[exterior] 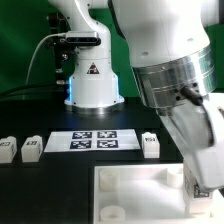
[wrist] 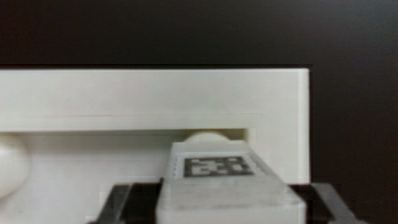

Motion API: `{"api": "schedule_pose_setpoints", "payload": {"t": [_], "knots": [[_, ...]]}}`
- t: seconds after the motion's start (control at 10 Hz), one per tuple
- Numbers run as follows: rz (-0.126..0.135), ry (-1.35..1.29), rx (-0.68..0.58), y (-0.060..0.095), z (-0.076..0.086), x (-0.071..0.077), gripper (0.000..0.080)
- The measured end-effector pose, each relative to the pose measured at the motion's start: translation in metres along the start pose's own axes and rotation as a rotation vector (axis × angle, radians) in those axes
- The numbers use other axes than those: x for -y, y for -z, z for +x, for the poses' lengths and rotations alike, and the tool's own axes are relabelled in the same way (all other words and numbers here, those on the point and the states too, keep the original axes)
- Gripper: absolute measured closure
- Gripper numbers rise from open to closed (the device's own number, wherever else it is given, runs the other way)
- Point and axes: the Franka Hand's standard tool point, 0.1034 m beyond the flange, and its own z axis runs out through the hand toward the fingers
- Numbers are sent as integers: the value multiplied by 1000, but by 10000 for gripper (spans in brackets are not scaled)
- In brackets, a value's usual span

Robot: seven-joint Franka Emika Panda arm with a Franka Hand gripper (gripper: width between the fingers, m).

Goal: Assemble one leg

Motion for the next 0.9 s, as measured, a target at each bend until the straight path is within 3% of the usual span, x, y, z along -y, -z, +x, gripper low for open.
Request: {"api": "schedule_pose_setpoints", "payload": {"t": [0.3,0.4,0.5,0.6,0.7,0.9], "knots": [[-2,55,0,-1,-1,-1,508],[-12,99,-4,-1,-1,-3,341],[-45,221,-5,0,-4,-7,206],[-76,396,-14,3,-4,-8,206],[-71,497,-12,2,-4,-7,161],[-74,691,-5,1,-3,-8,152]]}}
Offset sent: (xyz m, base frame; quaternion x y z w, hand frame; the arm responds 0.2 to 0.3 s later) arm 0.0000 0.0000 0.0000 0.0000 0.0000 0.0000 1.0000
